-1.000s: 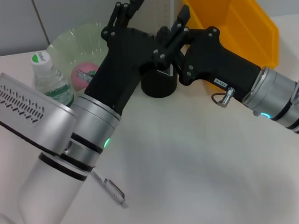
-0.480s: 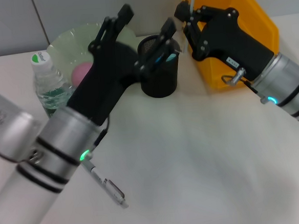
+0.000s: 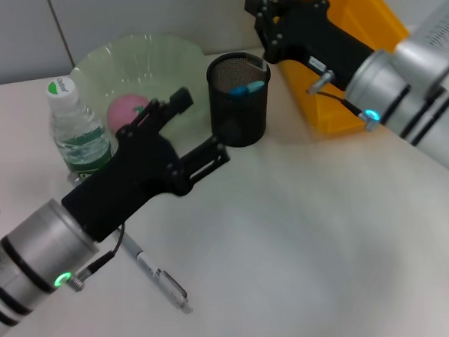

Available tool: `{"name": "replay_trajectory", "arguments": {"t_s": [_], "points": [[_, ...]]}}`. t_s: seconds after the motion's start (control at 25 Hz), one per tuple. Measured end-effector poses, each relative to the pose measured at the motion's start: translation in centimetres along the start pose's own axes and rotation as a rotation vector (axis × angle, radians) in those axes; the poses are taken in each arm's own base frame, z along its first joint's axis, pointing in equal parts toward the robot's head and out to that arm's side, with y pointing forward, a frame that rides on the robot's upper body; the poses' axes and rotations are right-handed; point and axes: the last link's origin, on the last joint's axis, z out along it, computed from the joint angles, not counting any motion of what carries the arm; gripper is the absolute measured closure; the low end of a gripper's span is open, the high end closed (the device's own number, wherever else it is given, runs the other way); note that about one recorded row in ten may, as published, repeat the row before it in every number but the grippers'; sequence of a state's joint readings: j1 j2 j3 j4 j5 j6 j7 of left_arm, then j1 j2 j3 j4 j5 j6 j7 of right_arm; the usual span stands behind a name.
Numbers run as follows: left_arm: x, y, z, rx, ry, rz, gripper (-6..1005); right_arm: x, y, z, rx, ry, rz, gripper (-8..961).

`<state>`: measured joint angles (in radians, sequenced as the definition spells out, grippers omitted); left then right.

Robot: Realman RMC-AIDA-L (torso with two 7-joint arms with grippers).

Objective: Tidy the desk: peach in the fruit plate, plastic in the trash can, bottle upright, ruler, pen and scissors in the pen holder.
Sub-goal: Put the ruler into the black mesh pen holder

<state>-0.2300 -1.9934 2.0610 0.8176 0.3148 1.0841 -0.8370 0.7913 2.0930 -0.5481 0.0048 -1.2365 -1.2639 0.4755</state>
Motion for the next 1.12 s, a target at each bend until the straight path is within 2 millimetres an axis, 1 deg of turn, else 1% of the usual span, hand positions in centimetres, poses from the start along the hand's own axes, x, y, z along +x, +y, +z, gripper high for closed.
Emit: {"name": "replay_trajectory", "arguments": {"t_s": [0.08, 0.12, 0.32, 0.72, 1.12], "points": [[-0.1, -0.4, -0.6, 0.001, -0.009, -0.021, 145, 0.3, -0.2, 0.8, 0.024, 0.037, 0.007, 955], [-0.2, -0.7, -1.2, -0.003, -0.015, -0.048, 145, 0.5, -0.3, 1.5, 0.037, 0.071, 0.007, 955], [-0.3, -0.9, -1.5, -0.003, -0.025, -0.065, 145, 1.0, -0.2, 2.5, 0.047, 0.131, 0.009, 955], [-0.3, -1.1, -1.3, -0.008, -0.028, -0.066, 145, 1.6, -0.5, 2.9, 0.068, 0.189, -0.001, 954], [-0.2, -1.2, -1.4, -0.008, -0.03, -0.062, 145, 1.6, -0.7, 3.2, 0.073, 0.2, -0.013, 955]]}}
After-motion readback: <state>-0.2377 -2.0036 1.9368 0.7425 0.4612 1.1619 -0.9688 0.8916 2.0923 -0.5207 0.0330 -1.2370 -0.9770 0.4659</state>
